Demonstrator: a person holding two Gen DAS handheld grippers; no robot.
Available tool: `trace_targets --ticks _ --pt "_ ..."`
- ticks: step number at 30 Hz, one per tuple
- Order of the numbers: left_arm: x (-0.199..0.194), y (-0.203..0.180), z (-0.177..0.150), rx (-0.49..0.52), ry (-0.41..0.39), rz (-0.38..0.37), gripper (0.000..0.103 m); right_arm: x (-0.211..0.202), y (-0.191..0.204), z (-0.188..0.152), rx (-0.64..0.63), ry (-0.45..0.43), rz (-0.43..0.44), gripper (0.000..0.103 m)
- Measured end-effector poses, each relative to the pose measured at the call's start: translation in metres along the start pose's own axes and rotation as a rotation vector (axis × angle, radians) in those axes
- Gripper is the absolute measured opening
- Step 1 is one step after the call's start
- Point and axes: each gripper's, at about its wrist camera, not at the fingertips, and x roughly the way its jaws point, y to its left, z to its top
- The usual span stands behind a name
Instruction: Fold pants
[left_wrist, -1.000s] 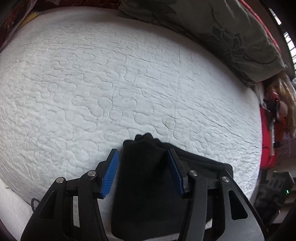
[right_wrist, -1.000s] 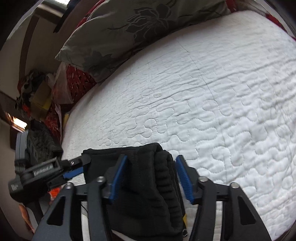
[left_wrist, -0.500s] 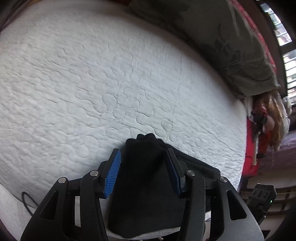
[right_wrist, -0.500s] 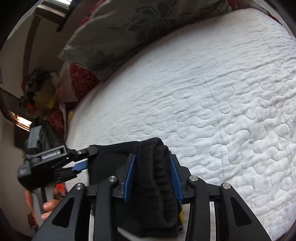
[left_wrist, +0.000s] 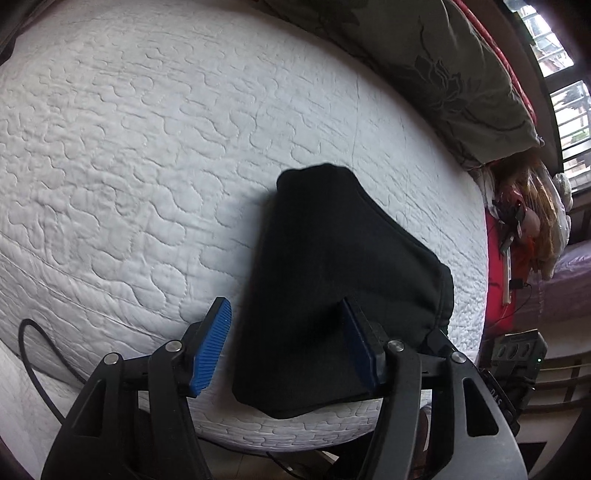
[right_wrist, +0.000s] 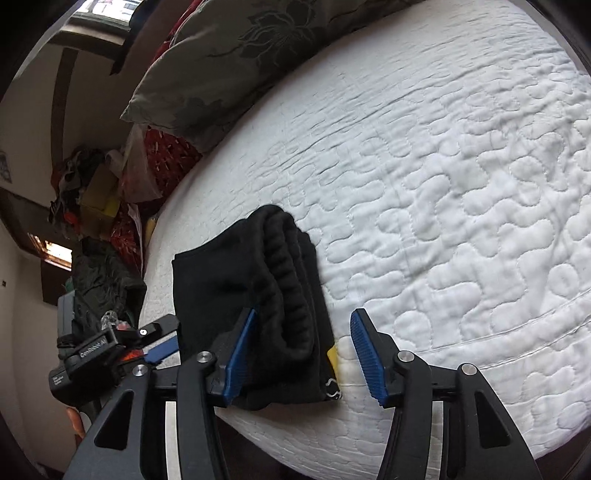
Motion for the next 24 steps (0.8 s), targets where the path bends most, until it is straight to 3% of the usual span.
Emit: trace_targets --ticks 8,15,16,18,20,24 --pt "0.014 -0.01 -0.007 0.028 0.015 0.039 0.06 0.012 0.007 -0.004 -0.017 0.04 0.011 0.055" --pt "0.001 0.002 -0.026 0.006 0.017 -0.009 0.059 0.001 0.007 -0.011 -0.036 0.043 0.028 0.055" --pt "0.001 0.003 -0.031 0.011 0.018 0.009 0.059 -0.002 0.008 -0.014 -0.052 0.043 0.022 0.051" --pt "0.005 0.002 -0.038 0.031 0.013 0.064 0.059 -0.006 0.011 -0.017 -0.096 0.031 -0.001 0.029" --pt "0.004 0.003 -0.043 0.032 -0.003 0.074 0.053 -0.011 0.017 -0.02 -0.14 0.015 -0.007 0.026" --pt "0.005 0.007 -0.043 0.024 -0.002 0.099 0.052 -0.021 0.017 -0.021 -0.124 -0.007 0.031 0.024"
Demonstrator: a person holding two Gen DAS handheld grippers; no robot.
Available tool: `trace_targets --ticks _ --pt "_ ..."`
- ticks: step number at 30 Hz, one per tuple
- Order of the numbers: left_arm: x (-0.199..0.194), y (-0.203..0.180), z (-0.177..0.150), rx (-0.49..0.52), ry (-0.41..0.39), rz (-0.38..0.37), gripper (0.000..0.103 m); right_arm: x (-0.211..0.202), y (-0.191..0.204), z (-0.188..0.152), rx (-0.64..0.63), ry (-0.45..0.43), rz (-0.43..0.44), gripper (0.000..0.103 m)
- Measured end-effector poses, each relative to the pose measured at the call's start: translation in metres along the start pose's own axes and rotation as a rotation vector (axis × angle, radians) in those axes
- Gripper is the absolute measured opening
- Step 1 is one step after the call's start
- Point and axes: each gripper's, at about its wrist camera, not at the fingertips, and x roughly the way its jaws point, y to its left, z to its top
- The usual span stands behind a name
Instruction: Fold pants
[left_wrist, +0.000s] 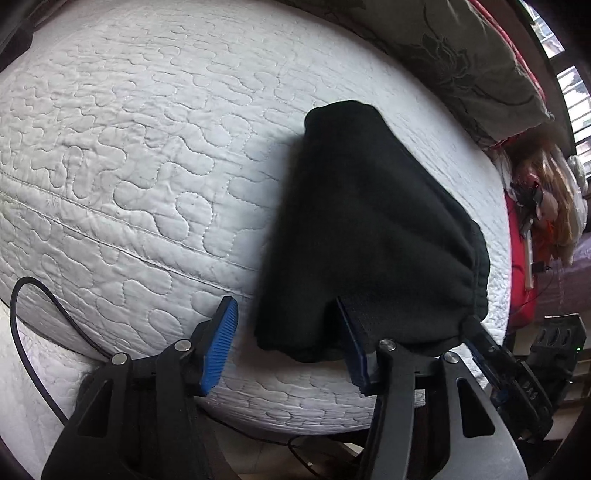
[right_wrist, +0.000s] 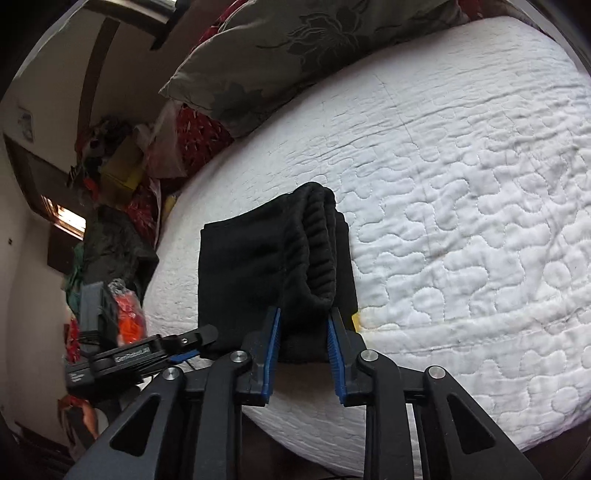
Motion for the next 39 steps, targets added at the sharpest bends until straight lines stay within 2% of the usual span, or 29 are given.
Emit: trace_targets --ticks 3,5,7,10,12,13,14,18,24,27,31,39 --pt "0.002 -0.008 -0.004 0.027 -0.012 0.029 0.053 0.012 -0.011 -0.005 0.008 0.044 -0.05 0.024" --pt "-0.002 -0.012 -0.005 0.048 -0.018 0.035 0.053 0.014 -0.014 -0.007 0.022 0.038 -0.051 0.026" --pt "-0.009 -0.018 -0.006 0.066 -0.036 0.026 0.052 0.012 -0.011 -0.005 0.028 0.046 -0.037 0.029" --pt "-0.029 -0.019 -0.004 0.09 -0.113 0.012 0.053 0.001 -0.013 0.004 0.065 0.039 0.026 0.031" --pt "-0.036 -0.022 0.002 0.099 -0.133 0.008 0.055 -0.008 -0.019 0.012 0.098 0.003 0.045 0.041" --pt "-0.035 -0.023 0.007 0.098 -0.127 0.003 0.056 -0.012 -0.021 0.016 0.11 -0.022 0.04 0.049" --pt "-0.032 -0.024 0.014 0.091 -0.111 -0.006 0.056 -0.014 -0.023 0.019 0.115 -0.036 0.027 0.052" --pt "-0.022 -0.03 0.034 0.072 -0.072 -0.023 0.056 -0.004 -0.025 0.031 0.138 -0.027 0.019 0.052" --pt "-0.003 -0.048 0.048 0.144 -0.046 0.017 0.056 0.034 -0.016 0.038 0.126 0.028 0.009 0.052" --pt "0.009 -0.057 0.049 0.182 -0.038 0.052 0.061 0.05 -0.015 0.034 0.118 0.054 0.019 0.052" --pt "0.018 -0.059 0.048 0.185 -0.06 0.069 0.075 0.054 -0.013 0.031 0.075 0.052 0.03 0.052" --pt "0.026 -0.055 0.051 0.173 -0.054 0.034 0.081 0.054 -0.027 0.031 0.104 0.052 0.082 0.053"
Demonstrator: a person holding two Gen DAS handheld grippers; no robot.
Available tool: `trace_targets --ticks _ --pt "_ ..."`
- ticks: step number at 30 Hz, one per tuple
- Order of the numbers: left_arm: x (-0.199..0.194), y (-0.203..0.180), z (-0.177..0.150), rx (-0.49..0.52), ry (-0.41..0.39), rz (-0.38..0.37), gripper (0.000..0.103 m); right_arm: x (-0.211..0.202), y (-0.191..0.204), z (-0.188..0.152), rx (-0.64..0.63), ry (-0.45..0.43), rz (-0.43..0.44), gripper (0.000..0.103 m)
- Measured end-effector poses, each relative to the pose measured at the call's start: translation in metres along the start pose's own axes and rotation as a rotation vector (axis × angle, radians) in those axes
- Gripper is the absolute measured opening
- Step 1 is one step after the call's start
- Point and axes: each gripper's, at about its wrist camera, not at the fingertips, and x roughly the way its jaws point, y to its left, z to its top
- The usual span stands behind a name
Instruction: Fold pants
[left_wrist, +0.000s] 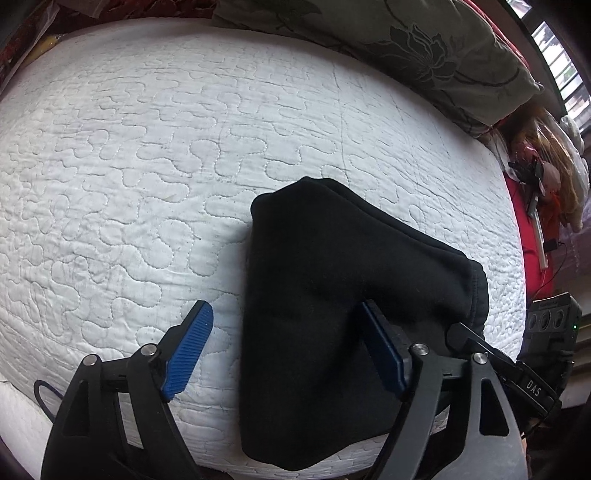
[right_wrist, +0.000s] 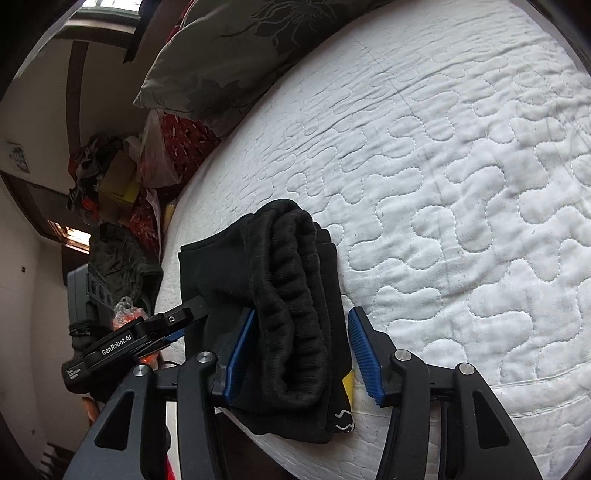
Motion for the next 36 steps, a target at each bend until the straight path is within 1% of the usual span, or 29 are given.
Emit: trace_targets --ticks 3,8,12,13,15,16,17,18,19,20,23,27,29,31,34,36 --pt "-0.001 0.0 0.0 0.001 -0.002 0.0 0.082 0.0 0.001 -0.002 -0.01 -0.006 0.0 0.055" --pt "0.003 -0.001 0.002 -0.001 -0.004 -0.005 0.084 0.003 0.009 -0.001 -0.022 -0.006 -0.019 0.059" --pt "0.011 -0.006 0.006 0.006 0.008 -0.04 0.084 0.004 0.016 -0.002 -0.045 -0.005 -0.071 0.06" --pt "0.011 -0.006 0.007 -0.003 0.01 -0.047 0.082 0.005 0.019 -0.003 -0.051 -0.005 -0.086 0.059" --pt "0.01 -0.006 0.007 -0.021 0.022 -0.091 0.062 0.007 0.026 -0.003 -0.078 -0.009 -0.131 0.053" --pt "0.008 -0.005 0.006 -0.034 0.031 -0.114 0.056 0.008 0.031 -0.004 -0.1 -0.009 -0.156 0.048" --pt "0.006 -0.005 0.006 -0.047 0.026 -0.116 0.047 0.008 0.033 -0.004 -0.112 -0.01 -0.168 0.045" --pt "0.004 -0.004 0.006 -0.05 0.025 -0.124 0.043 0.007 0.035 -0.004 -0.122 -0.012 -0.178 0.043" --pt "0.002 -0.003 0.005 -0.052 0.024 -0.129 0.037 0.006 0.036 -0.004 -0.124 -0.012 -0.182 0.039" --pt "-0.001 -0.001 0.005 -0.06 0.027 -0.141 0.033 0.004 0.036 -0.004 -0.123 -0.014 -0.181 0.036" --pt "-0.009 0.002 0.004 -0.081 0.03 -0.177 0.03 -0.002 0.038 -0.005 -0.124 -0.018 -0.169 0.032" --pt "-0.011 -0.002 -0.004 -0.061 0.038 -0.137 0.03 -0.006 0.046 -0.008 -0.17 -0.011 -0.183 0.031" --pt "-0.009 -0.007 -0.007 -0.042 0.026 -0.105 0.03 -0.006 0.043 -0.011 -0.16 0.0 -0.178 0.032" --pt "-0.008 -0.01 -0.008 -0.037 0.019 -0.082 0.03 -0.005 0.036 -0.012 -0.135 0.003 -0.156 0.033" --pt "-0.013 -0.014 -0.009 -0.041 0.005 -0.073 0.03 -0.002 0.029 -0.011 -0.103 0.016 -0.154 0.035" --pt "-0.019 -0.017 -0.01 -0.043 -0.015 -0.074 0.03 -0.006 0.033 -0.013 -0.122 0.004 -0.179 0.034"
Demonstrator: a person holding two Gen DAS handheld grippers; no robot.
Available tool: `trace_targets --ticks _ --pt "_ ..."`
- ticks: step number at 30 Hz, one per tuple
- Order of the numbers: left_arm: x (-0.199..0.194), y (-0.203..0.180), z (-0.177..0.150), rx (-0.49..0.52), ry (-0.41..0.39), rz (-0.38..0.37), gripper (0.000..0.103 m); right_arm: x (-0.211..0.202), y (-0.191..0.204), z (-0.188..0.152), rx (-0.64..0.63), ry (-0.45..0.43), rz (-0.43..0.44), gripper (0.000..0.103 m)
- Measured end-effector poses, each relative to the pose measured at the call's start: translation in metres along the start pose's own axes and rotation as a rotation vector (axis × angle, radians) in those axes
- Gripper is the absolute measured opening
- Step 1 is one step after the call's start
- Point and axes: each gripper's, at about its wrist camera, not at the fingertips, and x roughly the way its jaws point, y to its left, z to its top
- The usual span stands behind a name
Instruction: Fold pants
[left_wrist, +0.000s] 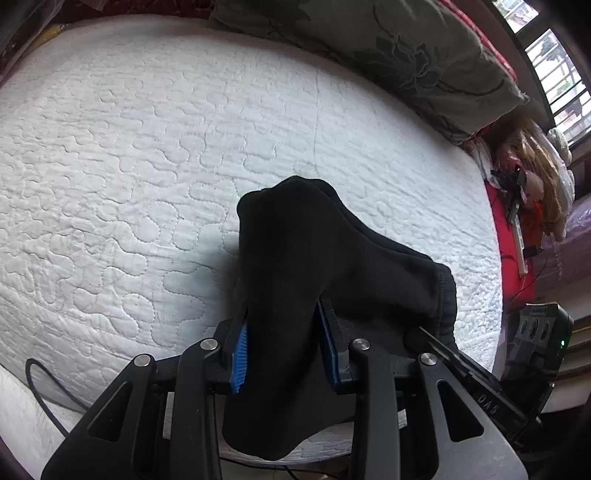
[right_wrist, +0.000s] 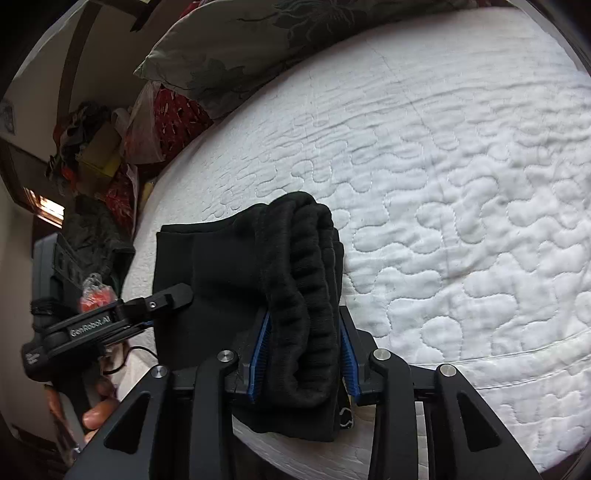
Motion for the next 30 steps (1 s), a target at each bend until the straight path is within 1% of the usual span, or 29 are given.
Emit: trace_targets --ticks 2,4,7,10,13,15,19,21,23,24,25,26,27,28,29,30 --pt "-0.011 0.002 -0.003 -0.006 -0.028 0.001 0.03 -0.008 0.011 -0.002 -0.047 -0.023 -0.031 0.031" --pt "-0.021 0.005 -0.005 -0.013 -0.065 0.009 0.03 -0.013 0.019 -0.002 -0.062 -0.036 -0.027 0.031" --pt "-0.028 0.014 0.003 -0.033 -0.086 0.011 0.03 -0.016 0.03 0.004 -0.071 -0.039 0.0 0.03" --pt "-0.033 0.023 0.025 -0.046 -0.103 0.024 0.029 -0.012 0.042 0.02 -0.06 -0.043 0.027 0.03" --pt "-0.042 0.031 0.059 -0.044 -0.137 0.063 0.029 -0.002 0.056 0.042 -0.038 -0.052 0.066 0.029" --pt "-0.042 0.033 0.078 -0.041 -0.148 0.088 0.029 0.007 0.068 0.056 -0.04 -0.061 0.074 0.029" --pt "-0.031 0.045 0.109 -0.048 -0.152 0.14 0.03 0.03 0.089 0.082 -0.038 -0.083 0.07 0.029" --pt "-0.017 0.053 0.12 -0.044 -0.13 0.179 0.03 0.047 0.096 0.093 -0.03 -0.089 0.059 0.029" --pt "0.006 0.064 0.124 -0.054 -0.079 0.225 0.03 0.062 0.096 0.098 -0.03 -0.079 0.039 0.029" --pt "0.015 0.067 0.123 -0.059 -0.063 0.233 0.032 0.073 0.095 0.1 -0.032 -0.07 0.014 0.029" --pt "0.02 0.071 0.122 -0.065 -0.057 0.236 0.036 0.081 0.092 0.101 -0.032 -0.059 -0.008 0.033" --pt "0.022 0.075 0.119 -0.069 -0.069 0.235 0.041 0.092 0.088 0.102 -0.031 -0.042 -0.018 0.036" --pt "0.021 0.077 0.117 -0.068 -0.088 0.231 0.044 0.095 0.084 0.103 -0.028 -0.036 -0.008 0.039" --pt "0.02 0.077 0.115 -0.061 -0.098 0.236 0.05 0.096 0.078 0.103 -0.018 -0.038 0.009 0.046" --pt "0.02 0.077 0.114 -0.054 -0.102 0.247 0.059 0.096 0.073 0.104 -0.012 -0.04 0.022 0.048" --pt "0.019 0.079 0.112 -0.052 -0.107 0.262 0.063 0.095 0.069 0.105 -0.013 -0.037 0.034 0.049"
